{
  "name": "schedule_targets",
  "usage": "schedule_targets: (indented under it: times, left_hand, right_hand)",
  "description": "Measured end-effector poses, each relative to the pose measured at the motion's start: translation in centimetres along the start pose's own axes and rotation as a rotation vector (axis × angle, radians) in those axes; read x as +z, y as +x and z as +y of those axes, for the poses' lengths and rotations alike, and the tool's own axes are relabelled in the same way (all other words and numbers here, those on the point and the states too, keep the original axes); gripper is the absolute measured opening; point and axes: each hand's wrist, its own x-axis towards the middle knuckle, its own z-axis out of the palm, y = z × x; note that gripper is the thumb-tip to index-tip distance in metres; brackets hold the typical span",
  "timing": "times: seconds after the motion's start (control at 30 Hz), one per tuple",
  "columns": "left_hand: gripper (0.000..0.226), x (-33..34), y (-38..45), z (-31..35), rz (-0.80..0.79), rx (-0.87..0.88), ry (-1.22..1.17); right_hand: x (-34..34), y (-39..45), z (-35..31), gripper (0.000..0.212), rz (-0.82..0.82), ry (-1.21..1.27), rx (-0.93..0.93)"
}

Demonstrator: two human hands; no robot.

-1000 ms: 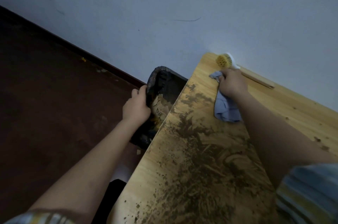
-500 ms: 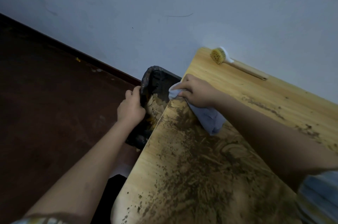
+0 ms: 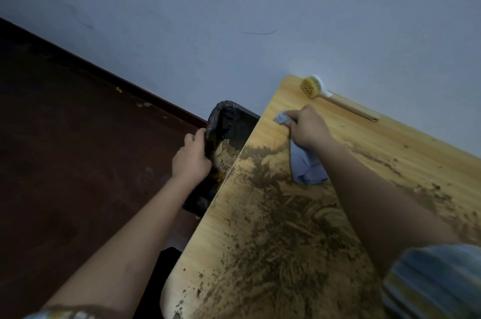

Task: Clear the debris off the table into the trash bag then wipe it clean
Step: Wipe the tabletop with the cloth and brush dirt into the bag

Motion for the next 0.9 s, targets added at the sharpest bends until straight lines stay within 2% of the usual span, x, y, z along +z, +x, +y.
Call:
schedule_targets:
  times: [0.23,0.3,0.37,0.43,0.5,0.57,0.77,0.9]
  left_hand:
    - [0.061,0.0,0.0,0.1,0.006,0.003,-0.003]
    - [0.062,0.0,0.0,0.2,0.011,0.004,-0.004]
    - [0.062,0.0,-0.1,0.3,0.015,-0.005,-0.006]
    - [0.062,0.0,-0.1,0.4,0.017,-0.005,-0.007]
    - [0.061,0.0,-0.2,0.3,0.02,0.0,-0.009]
    - [0.061,-0.1,0.0,0.2,0.022,0.001,-0.007]
    - [0.063,0.2,0.9,0.3,0.017,-0.003,-0.013]
    - [0.064,0.6,1.6,0.3,0.009,-0.01,-0.012]
  right_hand:
    - [0.3,-3.6,-3.2,0.032,-0.206,-0.032,-0.389]
    - [-0.1,-4.6,-3.4,0.03,-0.263,-0.03,-0.462]
    - [-0.9,-4.9,-3.2,0.032,-0.252,0.018,-0.487]
    - [-2.2,-4.6,-2.2,0.031,-0.104,0.075,-0.434]
    - [-3.6,-3.7,-0.6,0.03,0.074,0.129,-0.307]
    - [-4.5,-2.6,1.0,0.029,0.181,0.17,-0.163]
    - [-3.9,1.2,4.3,0.032,0.209,0.25,0.131]
    - [-1.9,3.0,5.1,0.036,0.132,0.104,0.324]
